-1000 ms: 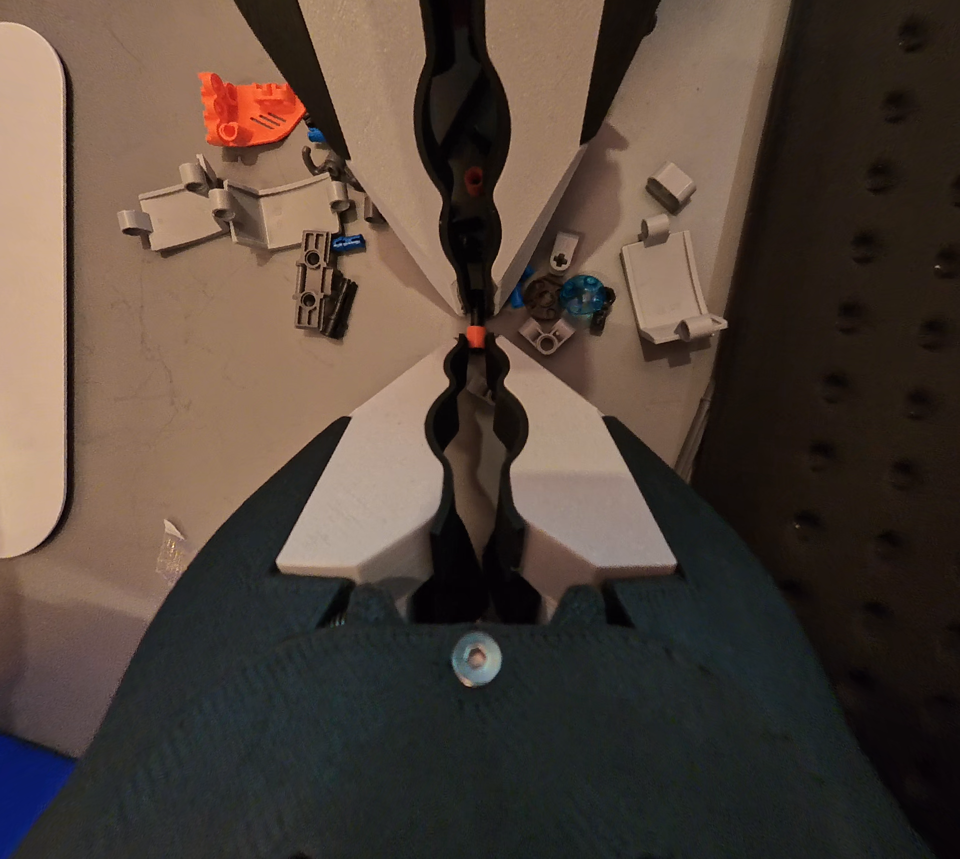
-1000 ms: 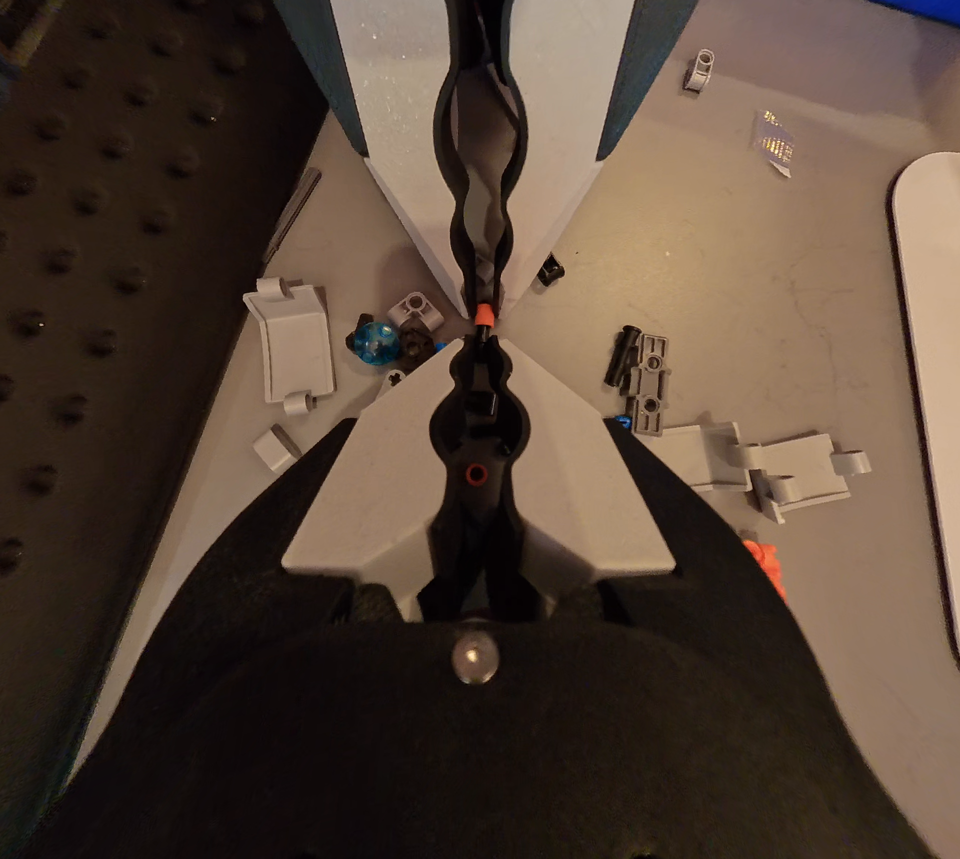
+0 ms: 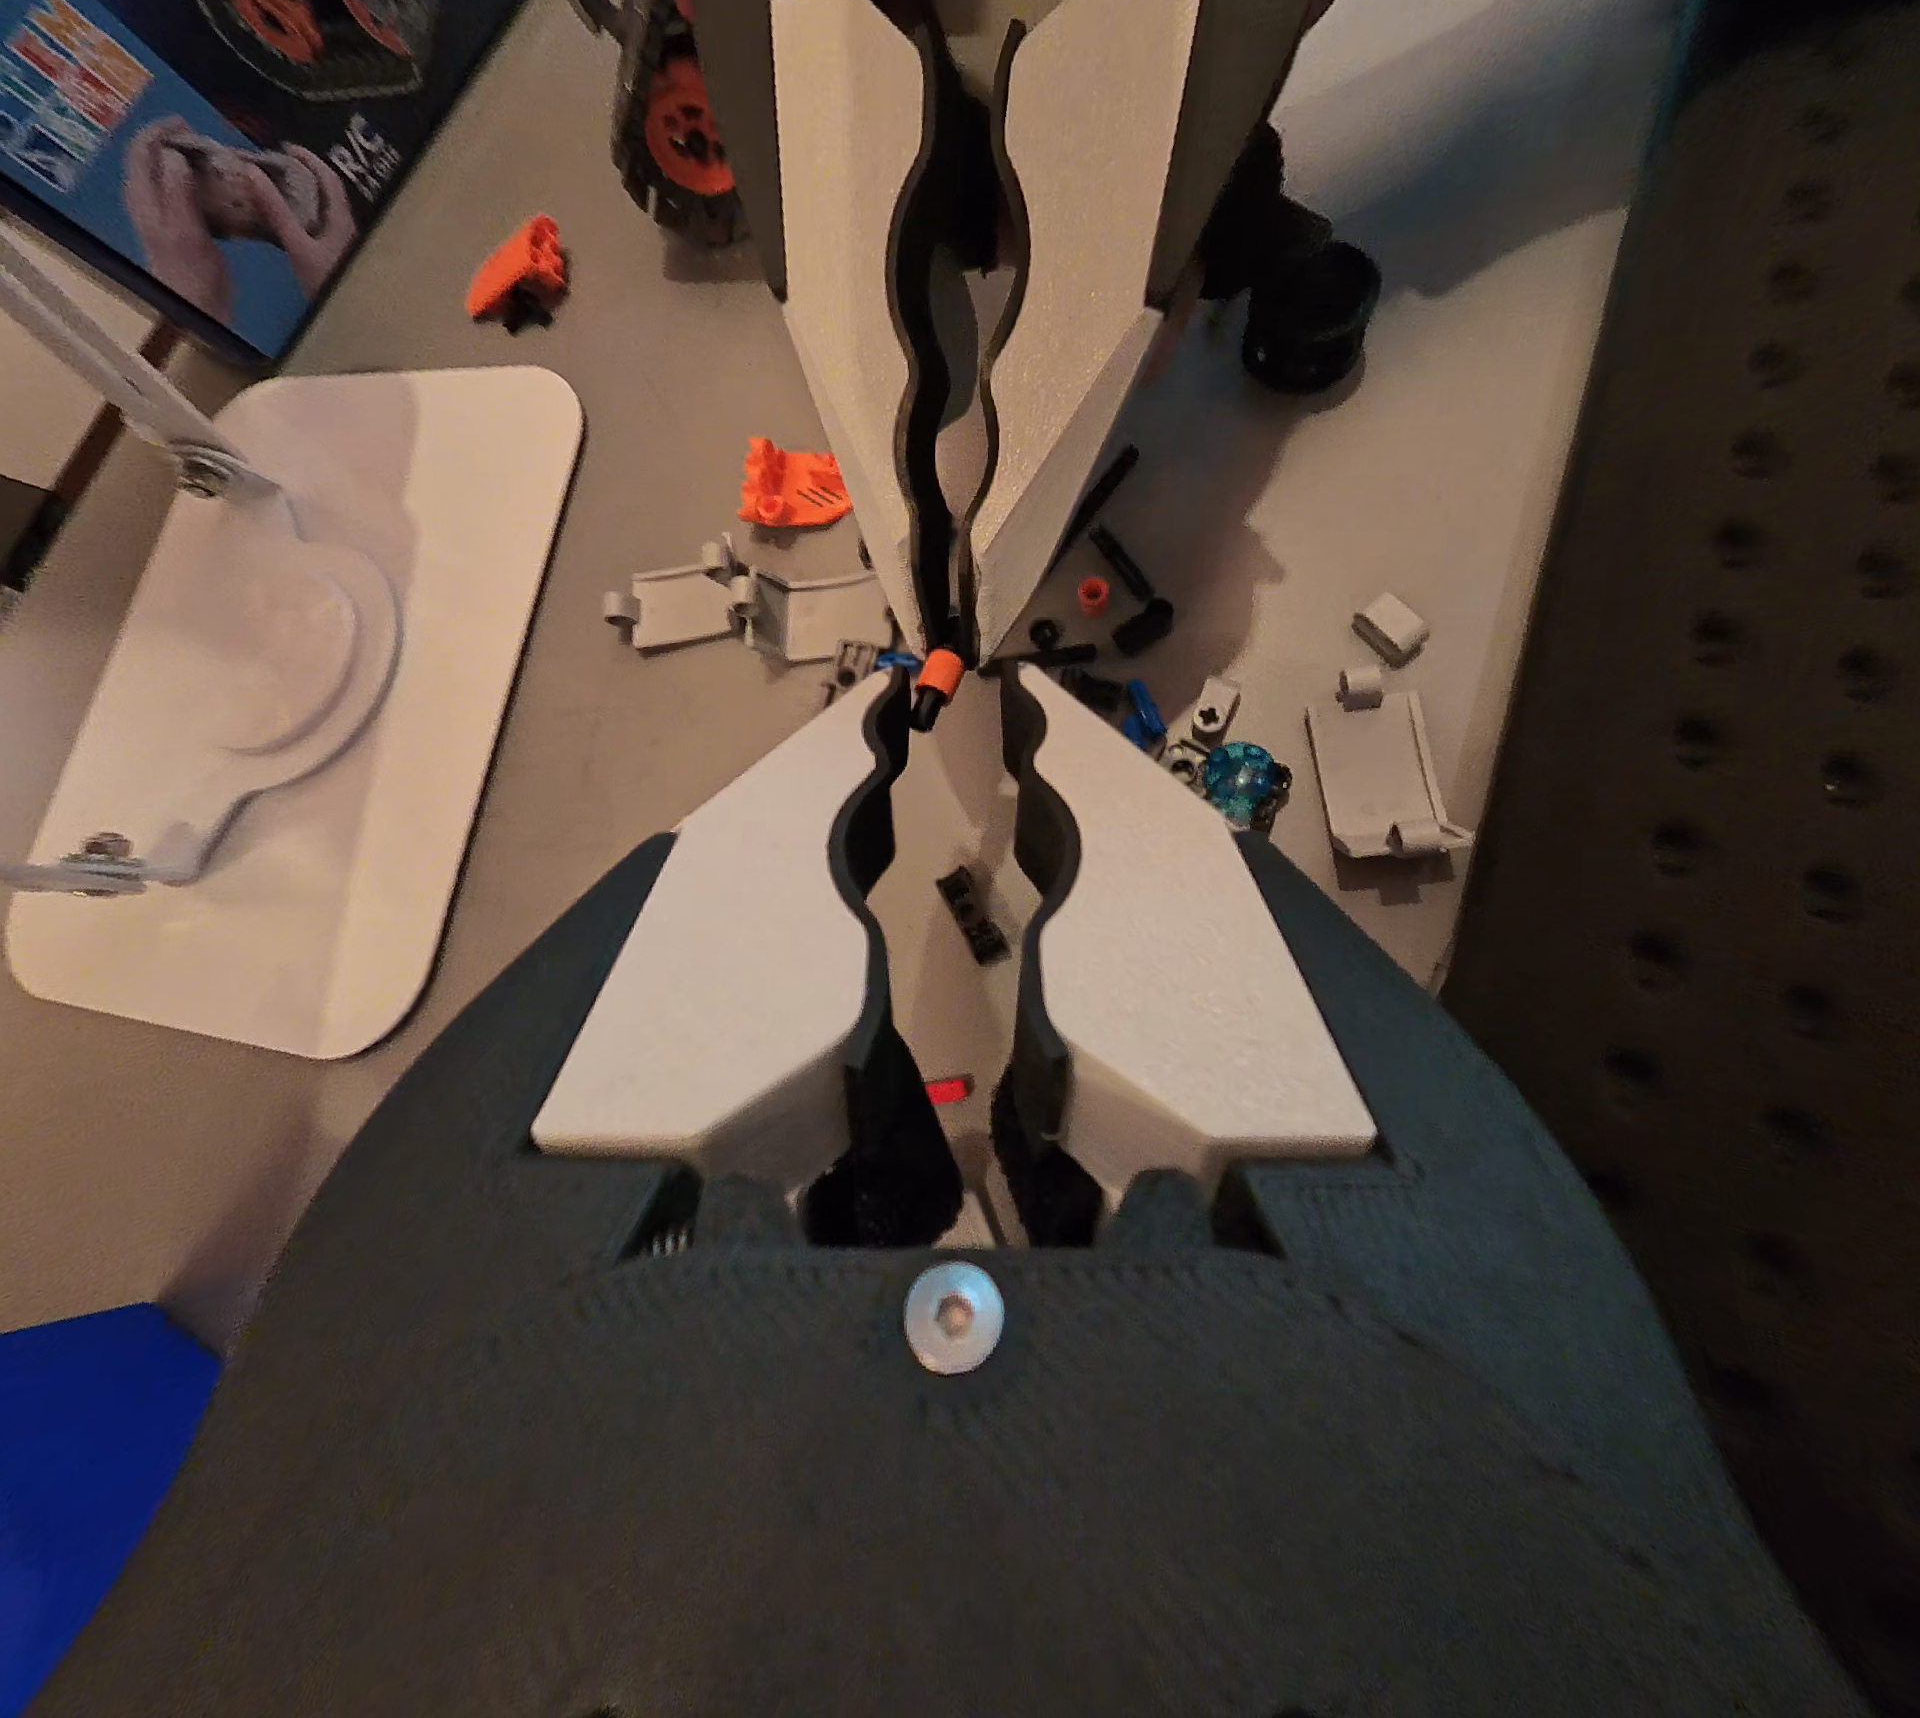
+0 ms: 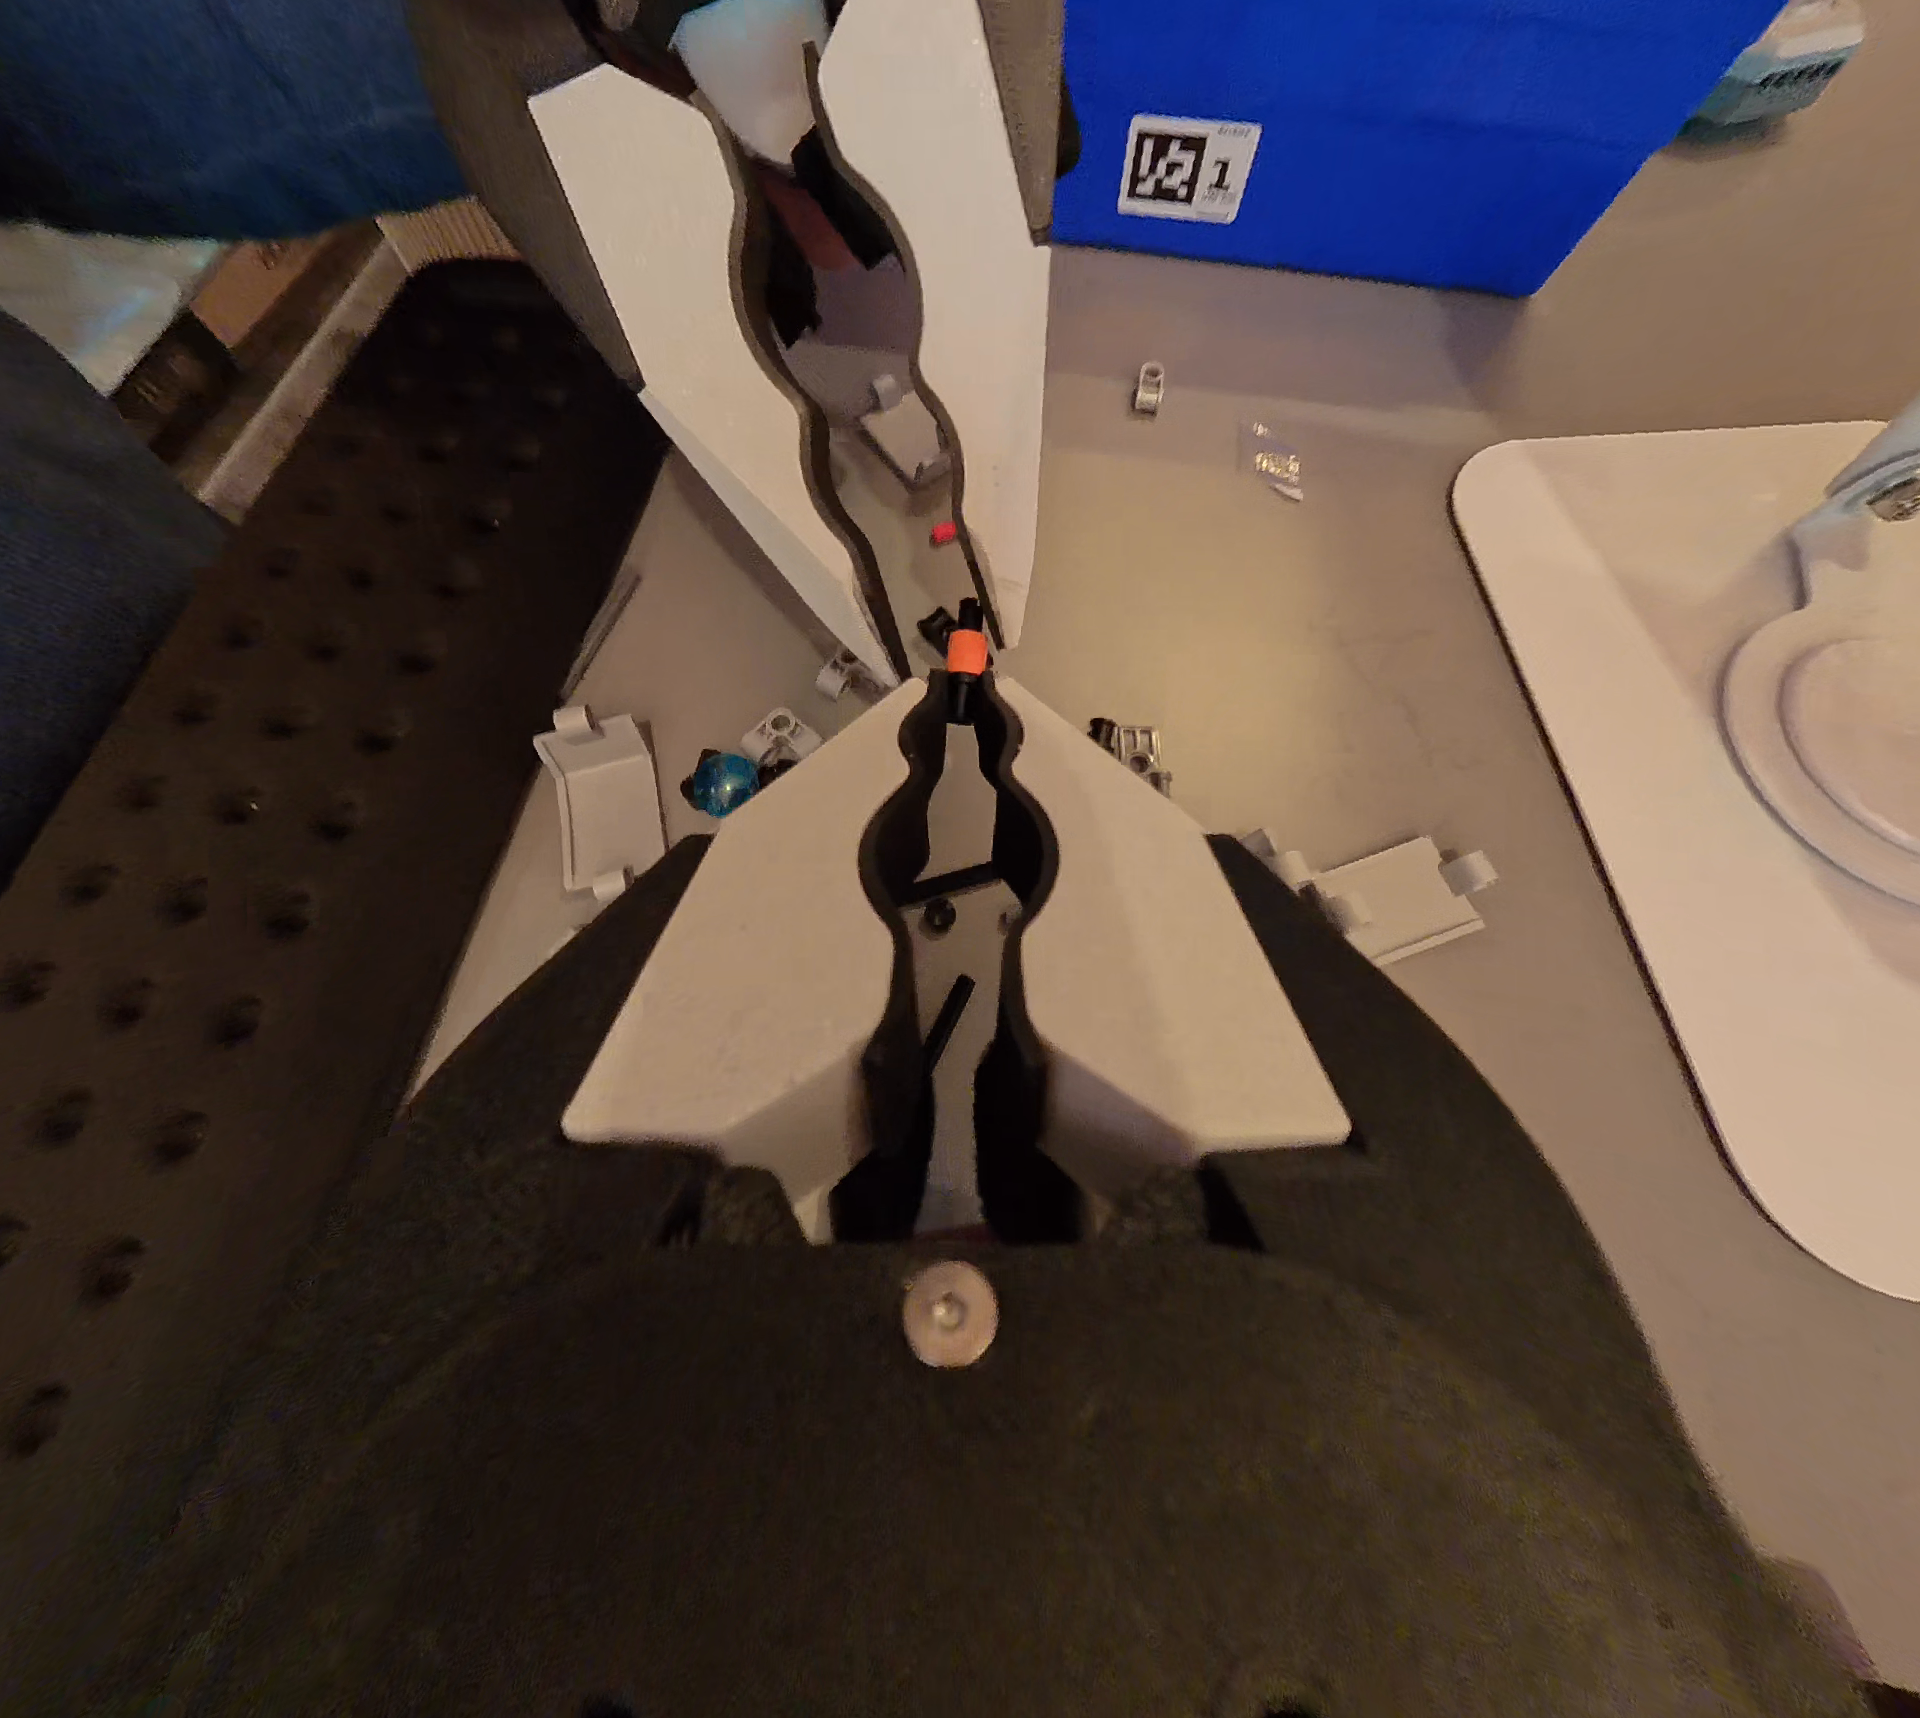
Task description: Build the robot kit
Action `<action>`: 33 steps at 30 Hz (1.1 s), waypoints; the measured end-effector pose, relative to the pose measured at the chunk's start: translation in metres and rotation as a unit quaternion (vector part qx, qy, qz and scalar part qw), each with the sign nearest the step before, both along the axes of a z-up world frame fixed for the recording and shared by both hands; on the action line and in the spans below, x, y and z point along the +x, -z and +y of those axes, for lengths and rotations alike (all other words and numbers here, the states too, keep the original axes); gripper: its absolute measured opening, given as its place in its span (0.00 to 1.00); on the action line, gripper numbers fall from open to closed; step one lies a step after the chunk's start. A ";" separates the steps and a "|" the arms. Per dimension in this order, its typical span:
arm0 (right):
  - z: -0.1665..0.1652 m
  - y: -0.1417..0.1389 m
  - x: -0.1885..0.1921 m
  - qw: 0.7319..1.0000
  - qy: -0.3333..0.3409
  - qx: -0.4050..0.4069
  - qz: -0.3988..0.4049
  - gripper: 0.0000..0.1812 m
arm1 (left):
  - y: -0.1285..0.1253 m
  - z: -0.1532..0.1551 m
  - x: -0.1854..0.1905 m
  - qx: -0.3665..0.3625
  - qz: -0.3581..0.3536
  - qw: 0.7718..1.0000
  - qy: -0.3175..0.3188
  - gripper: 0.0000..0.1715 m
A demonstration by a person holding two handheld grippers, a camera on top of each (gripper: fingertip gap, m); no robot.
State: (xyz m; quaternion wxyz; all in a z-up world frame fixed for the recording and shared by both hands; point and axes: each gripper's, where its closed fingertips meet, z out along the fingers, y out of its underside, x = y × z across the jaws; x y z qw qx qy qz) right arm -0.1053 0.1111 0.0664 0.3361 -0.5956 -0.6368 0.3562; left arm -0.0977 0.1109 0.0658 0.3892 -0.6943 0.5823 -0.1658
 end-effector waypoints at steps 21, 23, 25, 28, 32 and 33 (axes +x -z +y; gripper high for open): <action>-0.015 -0.024 -0.003 0.997 -0.010 -0.067 0.032 0.02 | -0.023 -0.011 -0.006 0.095 0.048 0.994 0.031 0.03; -0.017 -0.027 -0.002 0.996 -0.012 -0.081 0.038 0.02 | -0.026 -0.015 -0.006 0.088 0.031 0.995 0.033 0.03; -0.018 -0.035 -0.001 0.994 -0.006 -0.096 0.059 0.03 | -0.033 -0.016 -0.004 0.082 -0.003 0.996 0.027 0.02; -0.019 -0.045 0.004 0.991 0.011 -0.099 0.090 0.06 | -0.044 -0.021 0.002 0.064 -0.065 0.996 0.024 0.02; -0.022 -0.048 0.012 0.994 0.029 -0.039 0.096 0.07 | -0.048 -0.026 0.008 0.035 -0.112 0.993 0.023 0.02; -0.024 -0.052 0.014 0.994 0.029 -0.021 0.106 0.07 | -0.051 -0.028 0.010 0.027 -0.126 0.991 0.025 0.02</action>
